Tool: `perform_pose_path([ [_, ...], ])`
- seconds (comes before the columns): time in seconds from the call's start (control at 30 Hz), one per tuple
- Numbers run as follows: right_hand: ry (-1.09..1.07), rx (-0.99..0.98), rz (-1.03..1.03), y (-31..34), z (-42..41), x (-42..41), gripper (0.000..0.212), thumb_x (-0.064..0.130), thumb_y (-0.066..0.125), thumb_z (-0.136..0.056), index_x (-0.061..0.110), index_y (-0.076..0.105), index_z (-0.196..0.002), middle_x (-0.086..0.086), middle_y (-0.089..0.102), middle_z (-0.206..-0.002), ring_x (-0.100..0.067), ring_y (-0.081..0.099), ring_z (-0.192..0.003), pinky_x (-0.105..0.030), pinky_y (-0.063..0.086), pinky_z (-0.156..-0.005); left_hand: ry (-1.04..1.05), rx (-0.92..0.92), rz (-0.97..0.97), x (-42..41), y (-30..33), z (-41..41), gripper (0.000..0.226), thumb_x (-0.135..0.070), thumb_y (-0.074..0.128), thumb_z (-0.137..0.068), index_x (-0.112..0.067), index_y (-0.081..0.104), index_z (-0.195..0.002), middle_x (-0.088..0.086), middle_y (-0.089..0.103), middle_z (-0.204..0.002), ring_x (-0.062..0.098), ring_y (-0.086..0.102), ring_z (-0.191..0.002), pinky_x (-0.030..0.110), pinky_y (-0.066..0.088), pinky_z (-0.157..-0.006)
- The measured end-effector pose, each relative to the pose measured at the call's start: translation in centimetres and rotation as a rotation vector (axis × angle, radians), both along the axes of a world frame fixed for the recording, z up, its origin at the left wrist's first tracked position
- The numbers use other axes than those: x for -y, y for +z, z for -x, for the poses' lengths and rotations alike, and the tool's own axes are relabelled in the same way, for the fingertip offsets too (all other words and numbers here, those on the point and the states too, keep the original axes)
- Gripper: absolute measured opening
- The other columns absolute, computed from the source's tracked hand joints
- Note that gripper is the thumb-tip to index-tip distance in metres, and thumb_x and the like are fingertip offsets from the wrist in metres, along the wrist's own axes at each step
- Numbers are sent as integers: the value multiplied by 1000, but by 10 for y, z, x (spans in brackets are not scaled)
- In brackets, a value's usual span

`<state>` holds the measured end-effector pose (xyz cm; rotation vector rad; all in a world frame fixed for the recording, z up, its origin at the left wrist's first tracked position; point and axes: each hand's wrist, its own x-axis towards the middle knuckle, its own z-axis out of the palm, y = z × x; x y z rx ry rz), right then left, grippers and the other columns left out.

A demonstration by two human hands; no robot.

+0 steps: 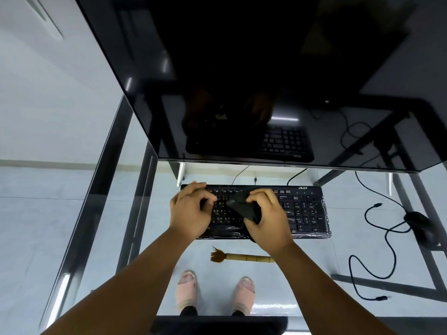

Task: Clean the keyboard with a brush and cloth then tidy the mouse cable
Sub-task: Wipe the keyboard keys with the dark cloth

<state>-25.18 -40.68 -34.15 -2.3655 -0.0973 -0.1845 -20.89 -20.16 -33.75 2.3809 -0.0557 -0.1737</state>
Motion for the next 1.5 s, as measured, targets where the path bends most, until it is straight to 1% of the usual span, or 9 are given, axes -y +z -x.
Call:
perform_pose_path([
  [0.13,-14,-28,1,-2,-6,-20,41,5,70,-75,15,64,-114,6,52,-118,-11,58,-97,-26,54,-84,66,-50,-95,-29,0,2,45,-11,50,-92,-30,51,-132,-9,51,-141,16,41,-135,37,19,-114],
  [0.3,-10,-125,88,-10,-24,-58,42,7,69,-78,17,66,-119,6,55,-120,-15,61,-98,-30,54,-89,15,-73,-242,-62,-8,7,51,-17,44,-96,-30,40,-144,-9,38,-152,12,27,-144,39,14,-117],
  [0.4,88,-153,136,-11,-30,-81,45,6,67,-80,20,66,-123,7,57,-121,-19,57,-106,-33,50,-96,-10,-100,-271,-78,-14,11,52,-17,41,-98,-31,35,-147,-11,32,-156,10,22,-146,38,13,-118],
  [0.53,366,-226,247,-4,-28,-96,47,9,62,-83,29,64,-125,14,54,-128,-18,51,-111,-32,48,-93,-83,-127,-265,-96,-17,10,58,-14,37,-99,-37,26,-150,-15,25,-158,8,18,-147,36,14,-116],
  [0.73,155,-179,222,-10,-43,-98,44,8,63,-83,23,65,-125,9,56,-123,-21,52,-108,-35,49,-95,-126,-151,-206,-110,-19,-19,59,-12,36,-100,-46,29,-147,-11,23,-159,13,15,-148,43,19,-114],
  [0.97,405,-202,324,-5,-37,-112,47,12,59,-82,34,63,-124,17,52,-129,-17,47,-109,-34,51,-83,-308,-180,-173,-114,-24,-51,64,-6,35,-98,-54,35,-140,-12,21,-159,10,12,-148,46,23,-117],
  [1.2,256,-162,293,-12,-27,-120,46,14,61,-81,28,62,-124,12,53,-125,-20,50,-104,-38,55,-78,-477,-201,-252,-118,-27,-70,70,-4,39,-97,-60,31,-138,-14,17,-160,11,17,-147,42,27,-117],
  [1.33,277,-170,303,-13,-26,-129,48,16,60,-82,27,58,-129,11,50,-128,-19,48,-107,-36,55,-81,-522,-198,-257,-120,-30,-80,69,-3,39,-97,-58,33,-139,-13,17,-160,12,17,-147,43,27,-117],
  [1.5,173,-173,307,-10,-40,-136,46,15,59,-86,23,58,-132,10,50,-130,-21,47,-110,-38,54,-85,-560,-170,-301,-122,-34,-84,66,-6,37,-100,-56,29,-141,-13,17,-161,14,17,-147,42,26,-117],
])
